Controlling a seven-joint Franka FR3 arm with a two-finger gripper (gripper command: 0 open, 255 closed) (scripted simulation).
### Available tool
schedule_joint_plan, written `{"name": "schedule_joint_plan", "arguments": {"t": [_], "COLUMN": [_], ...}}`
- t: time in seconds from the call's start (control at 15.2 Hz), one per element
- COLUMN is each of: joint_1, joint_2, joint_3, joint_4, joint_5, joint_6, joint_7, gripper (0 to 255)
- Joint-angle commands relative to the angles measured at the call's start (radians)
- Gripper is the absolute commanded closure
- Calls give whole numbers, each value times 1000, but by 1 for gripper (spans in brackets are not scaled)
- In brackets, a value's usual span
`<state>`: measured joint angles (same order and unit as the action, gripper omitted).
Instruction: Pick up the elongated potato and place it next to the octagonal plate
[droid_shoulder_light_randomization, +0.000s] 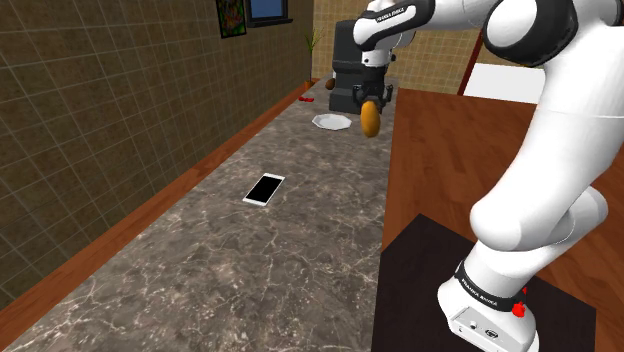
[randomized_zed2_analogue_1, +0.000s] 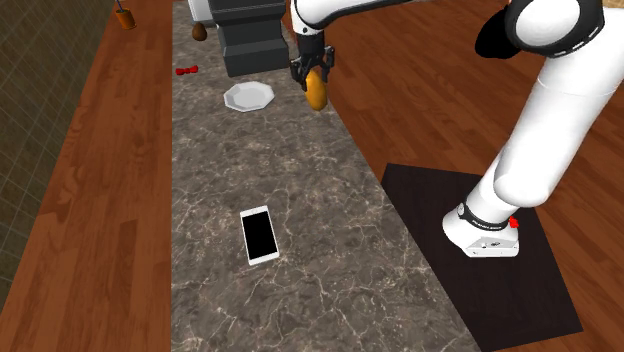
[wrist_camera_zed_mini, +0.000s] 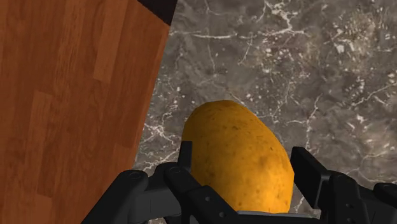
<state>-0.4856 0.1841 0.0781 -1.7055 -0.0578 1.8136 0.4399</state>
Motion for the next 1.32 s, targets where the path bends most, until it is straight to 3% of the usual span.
{"name": "schedule_joint_plan", "arguments": {"t": [0.0, 0.33, 0.66, 1.25], "joint_1": [-20, -68, -114, -115], "joint_2": [51, 200, 387, 381], "joint_3": [-16, -46, -67, -66], "joint_4": [79, 295, 585, 454], "joint_5": [-3, -6, -4, -5], "joint_6": [-26, -88, -188, -63], "joint_7": [-38, -120, -193, -186], "gripper": [255, 255, 255, 255]}}
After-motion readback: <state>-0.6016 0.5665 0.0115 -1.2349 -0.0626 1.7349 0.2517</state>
